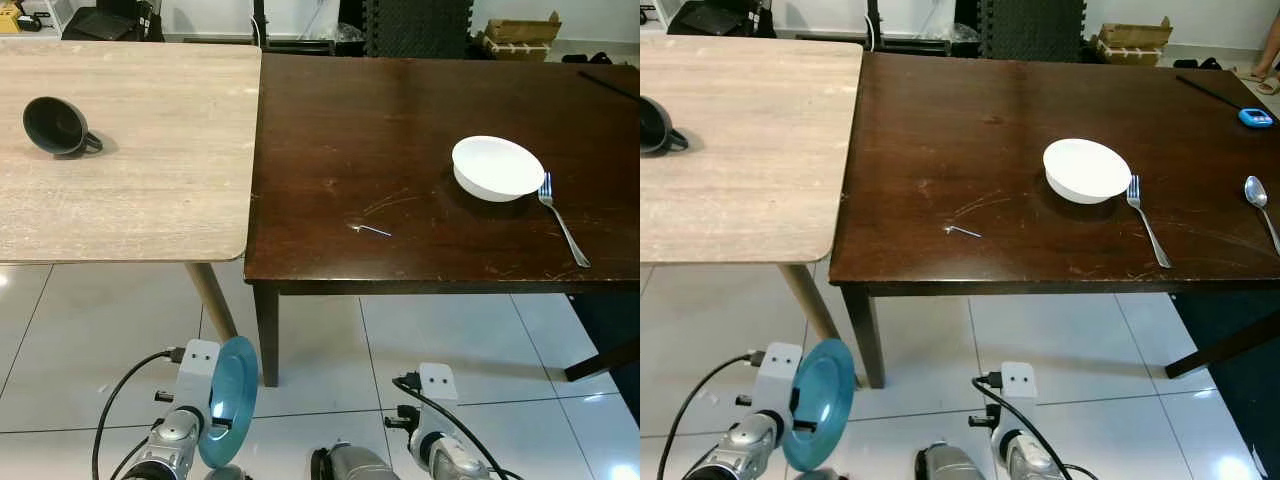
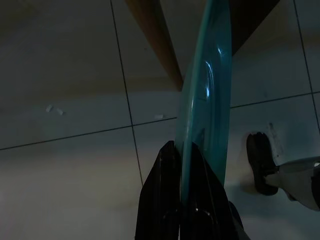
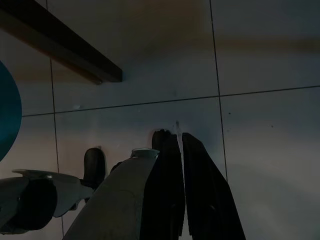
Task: Setting the table
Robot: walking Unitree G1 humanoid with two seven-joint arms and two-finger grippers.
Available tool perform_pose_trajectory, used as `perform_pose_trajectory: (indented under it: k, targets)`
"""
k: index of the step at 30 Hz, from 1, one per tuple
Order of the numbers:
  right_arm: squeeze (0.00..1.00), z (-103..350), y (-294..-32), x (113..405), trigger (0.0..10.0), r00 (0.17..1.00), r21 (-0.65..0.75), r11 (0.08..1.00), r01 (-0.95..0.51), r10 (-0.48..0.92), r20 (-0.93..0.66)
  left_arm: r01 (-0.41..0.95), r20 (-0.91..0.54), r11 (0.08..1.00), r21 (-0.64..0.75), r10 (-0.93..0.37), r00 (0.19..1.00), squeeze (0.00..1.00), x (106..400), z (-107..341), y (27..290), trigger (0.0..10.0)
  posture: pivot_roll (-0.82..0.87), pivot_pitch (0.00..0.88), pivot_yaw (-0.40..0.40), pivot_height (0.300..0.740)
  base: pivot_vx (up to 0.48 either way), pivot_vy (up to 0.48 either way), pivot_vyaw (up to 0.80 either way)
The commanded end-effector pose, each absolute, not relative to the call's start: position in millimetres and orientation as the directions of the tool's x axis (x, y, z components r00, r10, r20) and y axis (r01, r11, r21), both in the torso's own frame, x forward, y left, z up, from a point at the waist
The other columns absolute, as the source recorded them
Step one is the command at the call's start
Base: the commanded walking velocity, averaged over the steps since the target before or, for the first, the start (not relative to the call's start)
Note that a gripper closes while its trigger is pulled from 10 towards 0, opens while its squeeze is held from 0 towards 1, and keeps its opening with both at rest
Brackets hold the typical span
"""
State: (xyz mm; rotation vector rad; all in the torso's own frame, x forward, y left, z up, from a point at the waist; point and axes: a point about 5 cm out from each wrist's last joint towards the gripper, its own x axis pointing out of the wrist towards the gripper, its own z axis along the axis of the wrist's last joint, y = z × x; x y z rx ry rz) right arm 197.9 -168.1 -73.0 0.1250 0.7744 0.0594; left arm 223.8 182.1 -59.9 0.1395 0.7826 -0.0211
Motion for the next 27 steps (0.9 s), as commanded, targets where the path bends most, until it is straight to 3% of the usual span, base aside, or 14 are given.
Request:
perform_pose_trajectory:
  k: [1,27]
  targets:
    - [0.0,-76.3,-167.1,193.1,10.0,0.696,0.14,0.99,-0.002,0.102,-0.711,0.06,-0.725,0.991,0.116,0.043,0.687,0.0,216.6,-64.4,185.0,10.0,0.07,0.053,0.003,0.74,0.0,0.0,0.0]
    - [0.0,-76.3,-175.3,192.3,10.0,0.695,0.101,0.995,0.024,0.056,-0.717,0.073,-0.728,0.988,0.137,0.051,0.684,0.0,218.5,-63.8,184.3,10.0,0.06,0.079,0.016,0.74,0.0,0.0,0.0]
